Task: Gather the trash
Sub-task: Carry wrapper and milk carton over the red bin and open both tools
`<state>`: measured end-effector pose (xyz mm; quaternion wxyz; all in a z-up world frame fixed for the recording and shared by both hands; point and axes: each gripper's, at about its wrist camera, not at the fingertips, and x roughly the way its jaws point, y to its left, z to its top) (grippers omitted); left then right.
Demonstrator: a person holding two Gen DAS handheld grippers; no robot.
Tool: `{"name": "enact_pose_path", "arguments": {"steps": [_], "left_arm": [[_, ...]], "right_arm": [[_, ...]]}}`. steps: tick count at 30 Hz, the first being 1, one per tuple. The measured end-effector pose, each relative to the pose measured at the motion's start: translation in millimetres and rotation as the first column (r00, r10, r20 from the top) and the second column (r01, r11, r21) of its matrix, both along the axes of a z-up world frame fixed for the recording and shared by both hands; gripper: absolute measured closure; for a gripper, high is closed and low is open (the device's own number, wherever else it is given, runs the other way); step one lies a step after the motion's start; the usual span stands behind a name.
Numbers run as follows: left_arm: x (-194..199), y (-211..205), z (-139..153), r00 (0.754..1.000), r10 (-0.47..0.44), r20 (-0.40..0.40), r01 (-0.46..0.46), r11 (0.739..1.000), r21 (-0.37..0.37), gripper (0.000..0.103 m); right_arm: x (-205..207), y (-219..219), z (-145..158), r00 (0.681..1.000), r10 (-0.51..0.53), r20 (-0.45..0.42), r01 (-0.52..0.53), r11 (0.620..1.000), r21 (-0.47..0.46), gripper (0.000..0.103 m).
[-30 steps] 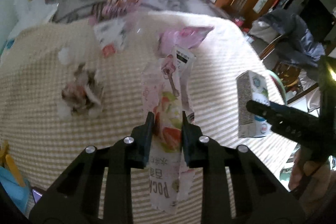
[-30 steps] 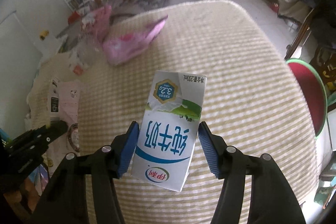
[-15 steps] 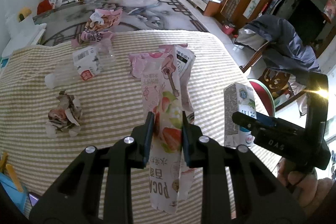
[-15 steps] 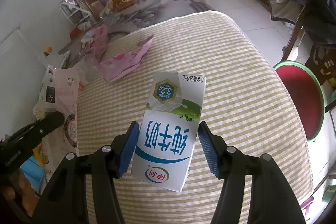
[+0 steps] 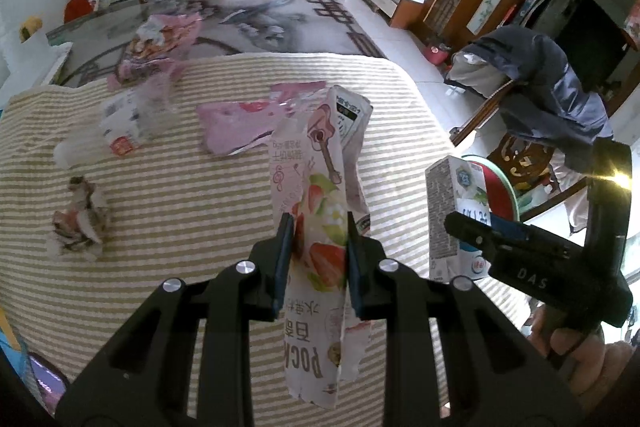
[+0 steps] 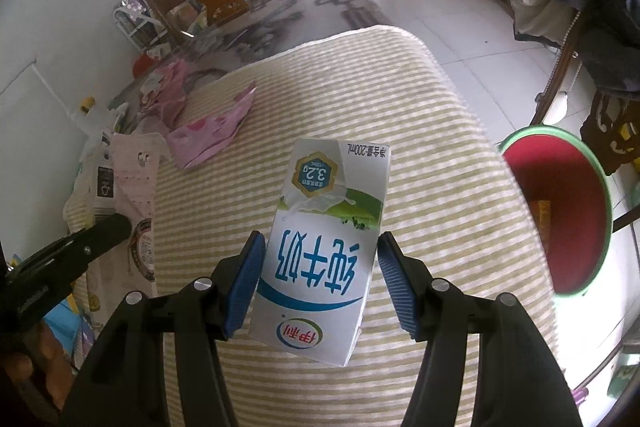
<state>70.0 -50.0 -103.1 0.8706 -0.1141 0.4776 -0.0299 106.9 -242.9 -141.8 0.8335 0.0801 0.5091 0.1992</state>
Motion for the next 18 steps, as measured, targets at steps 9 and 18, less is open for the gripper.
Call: {"name": "enact_pose_path", "arguments": {"steps": [9,18], "left_arm": [[28.3,-47.9,15.2,0.999,-0.005,0.051,0.006,1.0,-0.016,0.079],[58.8,-113.0,27.7,0.993,-0.087,0.084,0.087,0.996,0.006,0.079]], "right_arm": [[18.9,-51.2,9.8,0.999,-0.037,0.024,0.037,0.999,0.02,0.046],[29.5,-114.4,12.3,0.99,-0.131,0.043,0.129,0.99,0.063,0.047]]}}
